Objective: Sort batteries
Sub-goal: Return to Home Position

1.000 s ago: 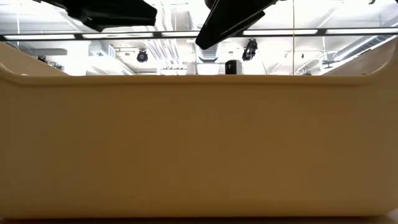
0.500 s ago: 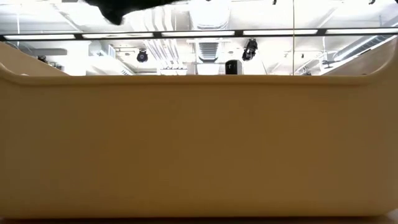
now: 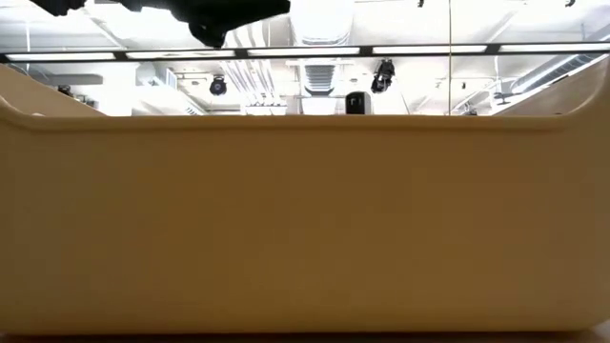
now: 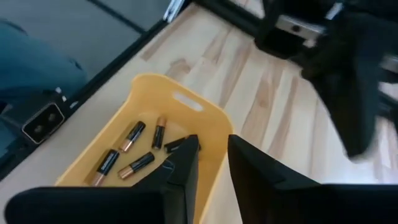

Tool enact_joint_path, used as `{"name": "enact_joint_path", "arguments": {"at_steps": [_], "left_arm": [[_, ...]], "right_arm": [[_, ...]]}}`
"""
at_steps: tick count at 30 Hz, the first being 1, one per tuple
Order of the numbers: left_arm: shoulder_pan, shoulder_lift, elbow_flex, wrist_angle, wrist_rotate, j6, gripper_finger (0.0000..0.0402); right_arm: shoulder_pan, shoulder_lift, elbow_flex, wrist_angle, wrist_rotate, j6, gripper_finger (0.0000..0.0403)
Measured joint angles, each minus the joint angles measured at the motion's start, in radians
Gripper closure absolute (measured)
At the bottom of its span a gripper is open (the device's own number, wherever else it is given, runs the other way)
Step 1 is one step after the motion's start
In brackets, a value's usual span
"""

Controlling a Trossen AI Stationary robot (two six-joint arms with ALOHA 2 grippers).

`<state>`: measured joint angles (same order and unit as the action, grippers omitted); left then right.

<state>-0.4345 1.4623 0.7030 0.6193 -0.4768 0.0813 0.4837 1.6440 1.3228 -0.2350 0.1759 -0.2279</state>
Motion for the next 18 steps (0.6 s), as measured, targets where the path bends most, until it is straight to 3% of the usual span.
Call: {"name": "enact_joint_path", "arguments": {"at_steps": [5, 13, 18], "left_arm": [[0.003, -0.077, -0.006, -0.018, 0.126, 0.040, 0.0257], [0.019, -0.248, -0.022, -0.160, 0.138, 0.042, 0.0257], [0.084, -0.347, -0.147, -0.052, 0.316, 0.042, 0.0257]], "right_arm": [[0.000, -0.140, -0.174, 0.140, 0.000, -0.026, 0.0335], [0.000, -0.377, -0.455, 0.378, 0.000, -0.071, 0.0349], [0.000, -0.516, -0.589, 0.481, 0.000, -0.062, 0.0356]]}}
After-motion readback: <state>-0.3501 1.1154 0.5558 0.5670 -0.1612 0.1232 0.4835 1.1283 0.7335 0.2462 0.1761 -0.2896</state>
